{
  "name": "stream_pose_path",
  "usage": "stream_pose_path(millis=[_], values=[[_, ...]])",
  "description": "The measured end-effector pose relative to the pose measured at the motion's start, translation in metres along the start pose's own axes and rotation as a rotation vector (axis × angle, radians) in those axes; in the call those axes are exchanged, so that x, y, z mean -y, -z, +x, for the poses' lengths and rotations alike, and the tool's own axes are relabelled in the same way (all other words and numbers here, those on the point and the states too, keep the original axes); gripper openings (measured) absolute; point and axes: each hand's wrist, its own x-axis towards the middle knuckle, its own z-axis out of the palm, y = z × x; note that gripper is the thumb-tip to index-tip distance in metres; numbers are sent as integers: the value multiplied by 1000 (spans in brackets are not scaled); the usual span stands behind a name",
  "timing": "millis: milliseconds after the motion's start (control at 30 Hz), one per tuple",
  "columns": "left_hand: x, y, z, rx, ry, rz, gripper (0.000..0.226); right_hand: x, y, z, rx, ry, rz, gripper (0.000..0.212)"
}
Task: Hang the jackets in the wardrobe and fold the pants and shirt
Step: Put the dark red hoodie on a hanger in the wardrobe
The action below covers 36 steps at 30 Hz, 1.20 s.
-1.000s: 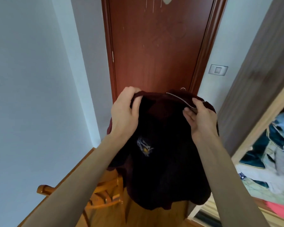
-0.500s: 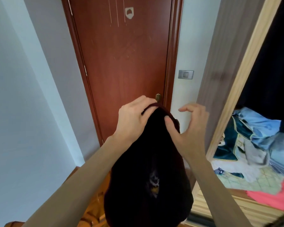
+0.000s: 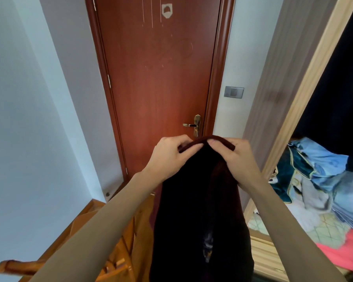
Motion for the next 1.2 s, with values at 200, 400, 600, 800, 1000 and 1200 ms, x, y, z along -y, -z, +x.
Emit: stream_pose_path(millis=[200,400,600,800,1000,1200], values=[[26,-46,-47,-188,-250,414,37,41,27,5,-101,-309,283,14],[59,-55,-75,157,195,478,20,77,51,-2,39,-505,439,23],[18,-81,-69,78,537,-351,40,91,55,-12,-33,-494,566,28],[-46,-99,-86,-140,-100,-219,28,86,63,-19,-130,-491,668,17],[-52,-118,-99,-18,-214,127,65,79,80,-32,-171,-456,670,30],[-47,-126,-99,236,100,-514,30,69,109,-47,-279,-431,509,22]])
